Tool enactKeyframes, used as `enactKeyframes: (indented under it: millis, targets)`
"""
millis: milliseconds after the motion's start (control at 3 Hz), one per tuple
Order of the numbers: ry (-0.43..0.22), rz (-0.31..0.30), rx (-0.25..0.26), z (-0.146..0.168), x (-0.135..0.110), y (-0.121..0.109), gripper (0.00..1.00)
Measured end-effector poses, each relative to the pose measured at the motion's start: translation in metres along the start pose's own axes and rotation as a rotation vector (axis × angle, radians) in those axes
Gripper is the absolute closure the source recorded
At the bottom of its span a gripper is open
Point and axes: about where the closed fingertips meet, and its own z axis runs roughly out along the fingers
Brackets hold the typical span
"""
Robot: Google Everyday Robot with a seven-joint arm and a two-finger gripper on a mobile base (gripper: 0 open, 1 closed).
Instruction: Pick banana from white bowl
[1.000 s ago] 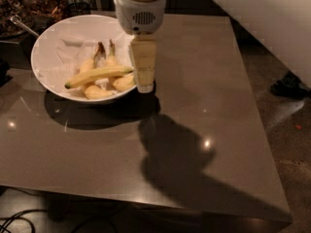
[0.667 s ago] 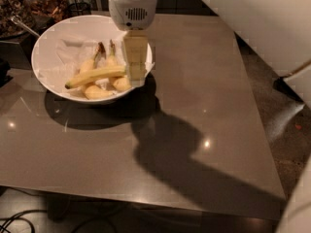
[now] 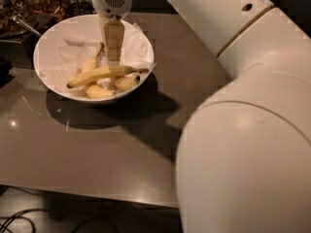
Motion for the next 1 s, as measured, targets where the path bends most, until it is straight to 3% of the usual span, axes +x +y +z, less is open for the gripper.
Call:
enactKeyframes:
  millis: [333,1000]
  targets:
    - [-0.028,-0.007,-0.034,0.027,-0.013,-0.020,0.32]
    - [-0.048,0.050,-0.114,0.066,-0.012,-0.027,0.35]
